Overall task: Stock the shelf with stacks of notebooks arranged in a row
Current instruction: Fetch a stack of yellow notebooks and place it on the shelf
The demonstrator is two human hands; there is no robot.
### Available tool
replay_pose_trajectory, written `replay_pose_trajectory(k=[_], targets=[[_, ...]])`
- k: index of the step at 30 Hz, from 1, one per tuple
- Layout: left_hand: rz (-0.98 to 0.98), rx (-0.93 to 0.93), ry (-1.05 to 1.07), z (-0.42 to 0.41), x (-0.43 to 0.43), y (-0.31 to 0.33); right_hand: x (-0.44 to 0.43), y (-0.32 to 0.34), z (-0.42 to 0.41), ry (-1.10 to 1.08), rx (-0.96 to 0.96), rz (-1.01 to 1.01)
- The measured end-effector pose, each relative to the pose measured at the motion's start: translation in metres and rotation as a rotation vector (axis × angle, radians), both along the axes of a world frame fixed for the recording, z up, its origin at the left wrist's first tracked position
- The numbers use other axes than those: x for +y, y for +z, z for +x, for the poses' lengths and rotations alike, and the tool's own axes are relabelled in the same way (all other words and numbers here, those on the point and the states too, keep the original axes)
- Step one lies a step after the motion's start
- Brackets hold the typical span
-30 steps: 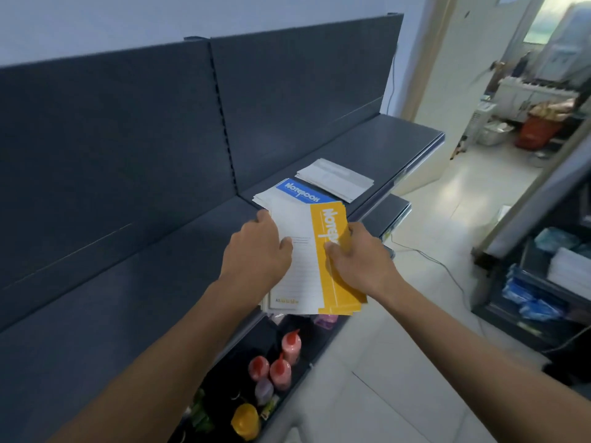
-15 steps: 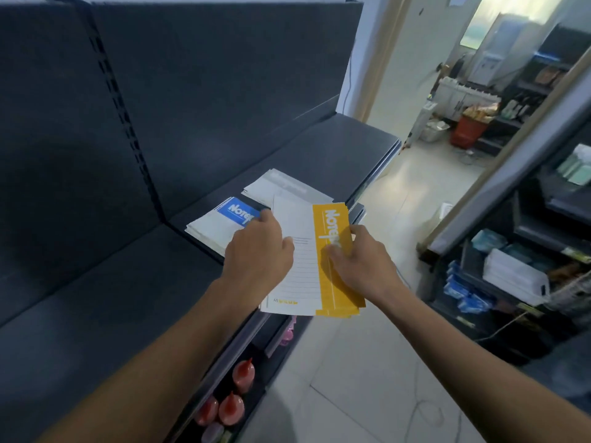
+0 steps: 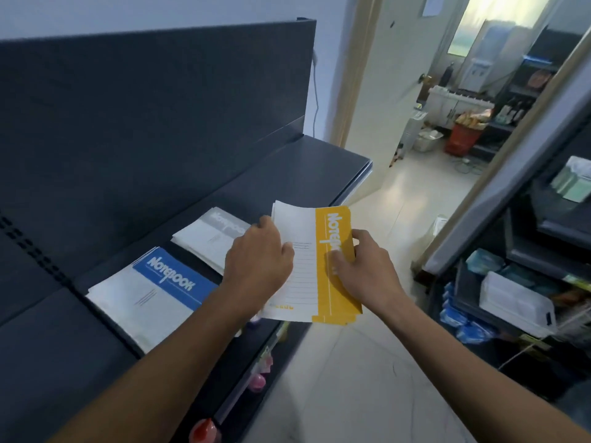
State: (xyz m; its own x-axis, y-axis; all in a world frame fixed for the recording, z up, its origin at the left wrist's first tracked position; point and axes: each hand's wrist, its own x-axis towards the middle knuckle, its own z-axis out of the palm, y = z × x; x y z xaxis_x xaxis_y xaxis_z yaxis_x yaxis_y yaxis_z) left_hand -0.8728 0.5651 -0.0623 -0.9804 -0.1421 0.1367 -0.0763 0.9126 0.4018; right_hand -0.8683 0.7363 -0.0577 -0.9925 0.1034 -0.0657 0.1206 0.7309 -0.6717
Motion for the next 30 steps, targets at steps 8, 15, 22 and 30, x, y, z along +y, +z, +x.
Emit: replay_pose_trajectory(k=[8,15,22,30], targets=[[-0.027,-0.018,0.066,-0.06,0.078,0.002,0.081,-0.005,-0.071,0.066,-0.031,-0.038],[-0.038,-0.031,0.156,-0.119,0.097,0.004,0.097,-0.009,-0.145,0.179,-0.017,-0.058],[0.017,-0.083,0.265,-0.193,0.091,-0.011,0.084,-0.022,-0.235,0.272,-0.024,0.013],[0.107,-0.091,0.424,-0.239,0.064,-0.023,0.042,-0.032,-0.317,0.435,-0.035,0.123]])
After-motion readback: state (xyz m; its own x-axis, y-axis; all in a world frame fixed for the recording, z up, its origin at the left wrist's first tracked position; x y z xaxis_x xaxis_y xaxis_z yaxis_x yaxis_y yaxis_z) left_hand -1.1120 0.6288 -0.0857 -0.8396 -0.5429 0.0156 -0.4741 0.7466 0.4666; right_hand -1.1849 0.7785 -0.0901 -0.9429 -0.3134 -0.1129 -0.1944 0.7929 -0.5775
